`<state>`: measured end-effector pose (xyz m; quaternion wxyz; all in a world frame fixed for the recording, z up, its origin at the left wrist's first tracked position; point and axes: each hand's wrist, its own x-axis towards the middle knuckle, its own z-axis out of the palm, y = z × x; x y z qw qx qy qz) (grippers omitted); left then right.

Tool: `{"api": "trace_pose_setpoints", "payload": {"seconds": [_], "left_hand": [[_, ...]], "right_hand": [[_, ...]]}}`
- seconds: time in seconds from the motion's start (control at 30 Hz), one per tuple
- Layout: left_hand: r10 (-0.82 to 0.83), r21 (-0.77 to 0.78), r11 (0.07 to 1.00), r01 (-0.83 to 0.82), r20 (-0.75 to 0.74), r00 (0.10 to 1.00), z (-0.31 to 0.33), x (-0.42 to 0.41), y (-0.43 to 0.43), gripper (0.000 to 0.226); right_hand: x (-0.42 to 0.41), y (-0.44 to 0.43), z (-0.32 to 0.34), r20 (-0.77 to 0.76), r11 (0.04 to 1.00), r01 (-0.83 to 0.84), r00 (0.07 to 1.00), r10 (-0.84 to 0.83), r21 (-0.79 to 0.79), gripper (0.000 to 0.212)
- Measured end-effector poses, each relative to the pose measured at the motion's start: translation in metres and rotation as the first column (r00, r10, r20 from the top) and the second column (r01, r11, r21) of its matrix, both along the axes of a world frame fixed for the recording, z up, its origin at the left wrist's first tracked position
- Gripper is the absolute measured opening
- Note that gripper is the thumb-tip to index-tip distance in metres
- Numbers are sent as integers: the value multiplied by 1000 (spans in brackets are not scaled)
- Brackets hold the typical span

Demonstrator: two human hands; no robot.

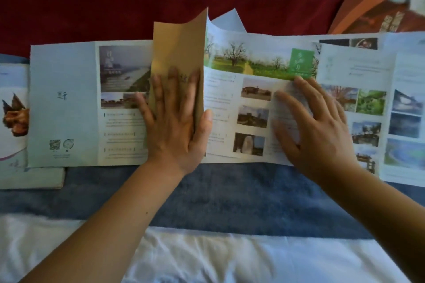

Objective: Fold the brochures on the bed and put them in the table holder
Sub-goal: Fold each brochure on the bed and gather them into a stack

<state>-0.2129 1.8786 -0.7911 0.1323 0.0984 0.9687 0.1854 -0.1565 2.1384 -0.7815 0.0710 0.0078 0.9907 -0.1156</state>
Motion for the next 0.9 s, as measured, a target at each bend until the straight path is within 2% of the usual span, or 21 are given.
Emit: {"api": "trace_pose_setpoints", "payload": {"seconds": [0.2, 0.4, 0.57, 0.9], "left_hand": [[6, -34, 999, -7, -12, 1000, 0, 0, 6, 66], [-15, 64, 998, 17, -27, 1000, 4, 8, 31, 69], [-87, 122, 988, 93, -56, 995, 8, 18, 62, 68], [-95, 213, 970, 121, -128, 987, 11, 26, 105, 66]], "right_hand": [[20, 50, 3, 22, 979, 190, 981, -192, 76, 70], [37, 74, -11, 98, 988, 144, 984, -150, 61, 70], [38, 75, -20, 52, 986, 162, 985, -164, 41, 69], [38, 78, -29, 16, 984, 173, 985, -174, 28, 70]]}}
